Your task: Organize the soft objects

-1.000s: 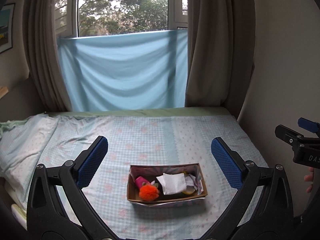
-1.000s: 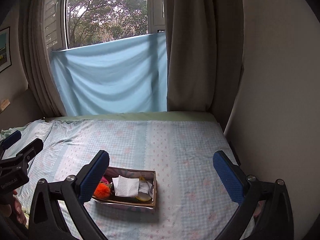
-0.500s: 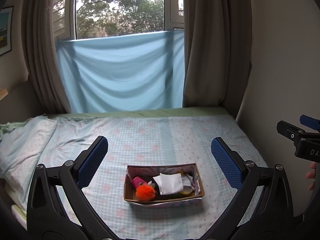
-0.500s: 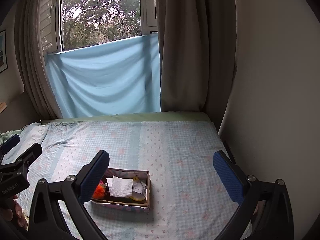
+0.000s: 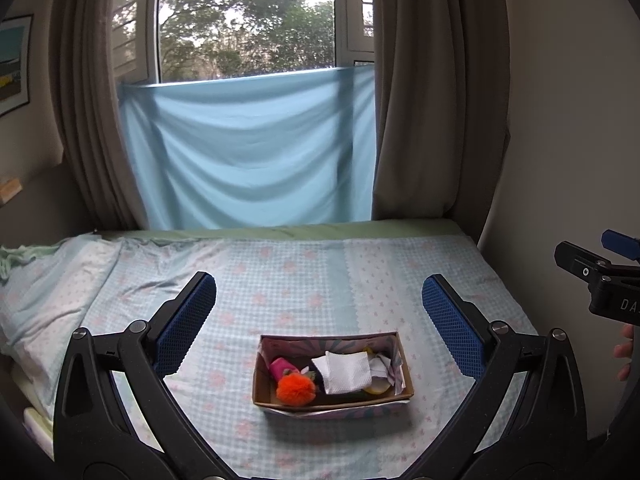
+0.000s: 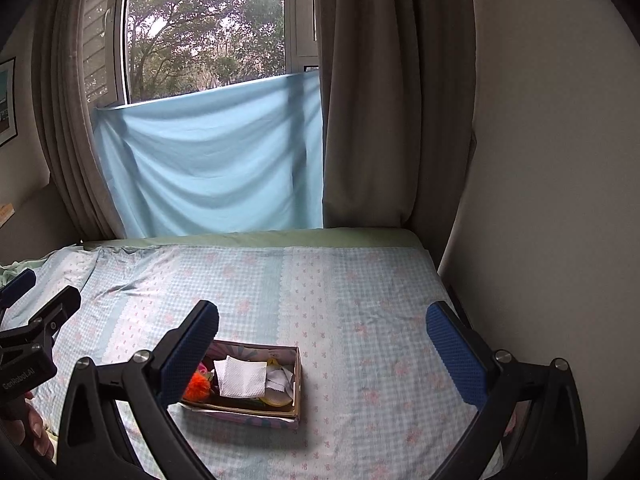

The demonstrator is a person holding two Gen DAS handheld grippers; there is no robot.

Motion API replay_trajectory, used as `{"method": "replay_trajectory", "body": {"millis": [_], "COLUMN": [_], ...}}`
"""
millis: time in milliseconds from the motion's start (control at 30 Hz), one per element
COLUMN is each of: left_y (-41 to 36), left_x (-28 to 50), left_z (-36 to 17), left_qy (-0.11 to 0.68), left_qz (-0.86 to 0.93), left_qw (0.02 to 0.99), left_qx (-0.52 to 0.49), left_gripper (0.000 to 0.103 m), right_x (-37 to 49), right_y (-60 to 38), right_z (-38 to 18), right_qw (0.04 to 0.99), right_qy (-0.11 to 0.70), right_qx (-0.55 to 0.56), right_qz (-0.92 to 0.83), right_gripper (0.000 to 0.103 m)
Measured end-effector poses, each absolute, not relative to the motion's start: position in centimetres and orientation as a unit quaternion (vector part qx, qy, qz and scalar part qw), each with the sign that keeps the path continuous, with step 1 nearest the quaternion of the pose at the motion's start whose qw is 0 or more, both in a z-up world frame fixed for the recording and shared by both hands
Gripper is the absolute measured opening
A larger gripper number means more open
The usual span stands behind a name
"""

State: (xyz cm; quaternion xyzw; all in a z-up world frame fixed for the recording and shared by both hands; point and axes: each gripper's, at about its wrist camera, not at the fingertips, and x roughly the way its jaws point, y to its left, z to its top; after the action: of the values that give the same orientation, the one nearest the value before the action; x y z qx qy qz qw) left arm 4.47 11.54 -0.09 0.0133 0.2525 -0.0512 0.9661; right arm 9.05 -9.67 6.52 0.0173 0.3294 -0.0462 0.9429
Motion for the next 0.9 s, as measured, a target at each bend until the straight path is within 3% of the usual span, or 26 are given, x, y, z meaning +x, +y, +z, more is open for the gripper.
{"method": "replay_trajectory", "body": {"millis": [900], "left_y": [11.81], "left_x": [4.6], "left_z": [-0.26], "left_qy": [0.254], "left_qz": [-0.053], "left_qw": [0.966], "left_qx": [0.005], "left_gripper": [0.103], "right_x": [9.07], "right_y": [-9.53], "right_z": [6.51], "right_qw": [0.943], "right_qy": [0.328], "right_qx": [0.017], "right_qz": [-0.048], "right_gripper": [0.103]}}
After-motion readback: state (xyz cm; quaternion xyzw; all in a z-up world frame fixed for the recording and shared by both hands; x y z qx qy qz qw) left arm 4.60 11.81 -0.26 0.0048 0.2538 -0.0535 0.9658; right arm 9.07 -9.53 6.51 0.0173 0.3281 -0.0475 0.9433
